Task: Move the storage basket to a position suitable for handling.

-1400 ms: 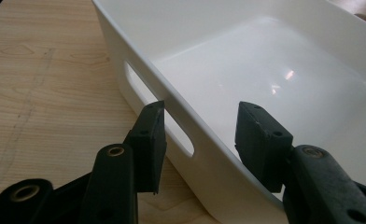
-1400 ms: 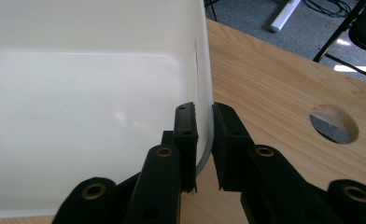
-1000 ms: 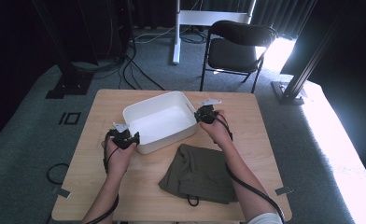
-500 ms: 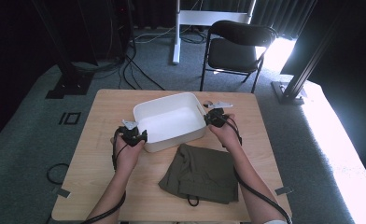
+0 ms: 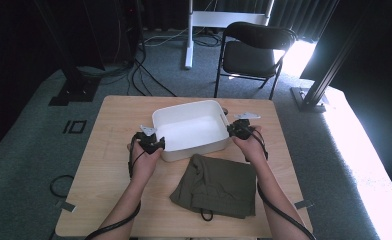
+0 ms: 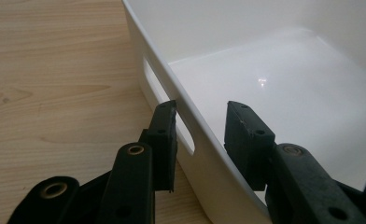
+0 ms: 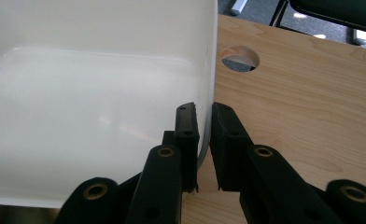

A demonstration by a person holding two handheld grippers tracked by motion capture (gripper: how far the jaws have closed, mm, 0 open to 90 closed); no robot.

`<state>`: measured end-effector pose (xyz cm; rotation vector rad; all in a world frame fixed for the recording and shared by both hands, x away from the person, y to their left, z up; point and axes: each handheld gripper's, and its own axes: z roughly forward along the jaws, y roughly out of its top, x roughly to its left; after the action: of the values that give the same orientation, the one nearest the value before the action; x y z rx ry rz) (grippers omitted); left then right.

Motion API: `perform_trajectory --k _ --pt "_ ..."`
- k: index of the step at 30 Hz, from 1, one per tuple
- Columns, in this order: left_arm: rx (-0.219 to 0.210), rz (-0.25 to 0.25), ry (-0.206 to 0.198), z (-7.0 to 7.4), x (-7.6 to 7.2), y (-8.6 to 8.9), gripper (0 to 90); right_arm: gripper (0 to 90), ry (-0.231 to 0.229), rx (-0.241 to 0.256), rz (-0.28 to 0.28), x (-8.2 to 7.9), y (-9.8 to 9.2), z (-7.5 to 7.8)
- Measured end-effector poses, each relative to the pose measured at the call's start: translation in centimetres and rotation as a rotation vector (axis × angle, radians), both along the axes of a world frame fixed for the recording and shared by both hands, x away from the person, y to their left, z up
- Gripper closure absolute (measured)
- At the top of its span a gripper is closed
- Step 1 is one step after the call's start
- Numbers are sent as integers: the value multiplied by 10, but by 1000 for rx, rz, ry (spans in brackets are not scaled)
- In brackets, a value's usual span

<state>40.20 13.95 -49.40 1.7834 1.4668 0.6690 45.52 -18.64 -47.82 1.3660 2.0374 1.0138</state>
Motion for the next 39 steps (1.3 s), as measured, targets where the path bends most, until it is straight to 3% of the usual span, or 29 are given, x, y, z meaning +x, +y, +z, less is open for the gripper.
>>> perform_trajectory --k 32,39 --pt "42 -124 -11 -2 26 -58 666 816 6 39 -122 -27 -62 -1" --pt "43 -140 -14 -2 30 -68 666 816 -11 20 -154 -31 -70 -2"
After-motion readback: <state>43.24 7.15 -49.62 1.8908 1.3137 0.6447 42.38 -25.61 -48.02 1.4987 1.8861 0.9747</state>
